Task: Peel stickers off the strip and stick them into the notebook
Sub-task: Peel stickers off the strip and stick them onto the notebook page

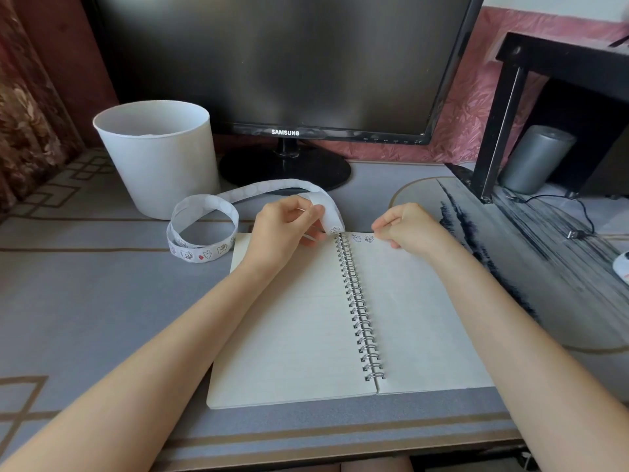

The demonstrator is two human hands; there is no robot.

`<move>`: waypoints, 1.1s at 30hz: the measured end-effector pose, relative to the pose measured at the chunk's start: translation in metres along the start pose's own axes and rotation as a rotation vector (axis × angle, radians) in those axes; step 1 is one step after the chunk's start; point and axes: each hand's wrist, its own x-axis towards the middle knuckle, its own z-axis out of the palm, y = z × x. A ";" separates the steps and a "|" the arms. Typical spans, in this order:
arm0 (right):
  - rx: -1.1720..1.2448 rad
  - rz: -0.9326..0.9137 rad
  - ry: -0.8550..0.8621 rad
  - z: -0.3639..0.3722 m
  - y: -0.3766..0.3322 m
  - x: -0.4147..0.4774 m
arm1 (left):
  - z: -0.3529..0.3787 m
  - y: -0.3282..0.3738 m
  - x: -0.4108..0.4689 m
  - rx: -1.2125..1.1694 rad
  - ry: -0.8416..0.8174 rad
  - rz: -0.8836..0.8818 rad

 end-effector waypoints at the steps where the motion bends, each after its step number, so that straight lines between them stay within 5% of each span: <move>1: 0.017 -0.011 0.020 -0.002 -0.003 -0.002 | 0.000 0.000 0.000 -0.005 0.002 0.004; 4: 0.128 -0.208 0.137 -0.001 -0.006 -0.011 | 0.000 0.001 0.000 -0.015 0.001 0.010; 11: 0.230 -0.538 0.024 0.018 -0.021 -0.036 | 0.001 0.000 0.000 -0.030 -0.011 0.010; 33: 0.338 -0.495 0.122 0.025 -0.017 -0.035 | 0.005 0.000 -0.005 -0.010 -0.140 0.059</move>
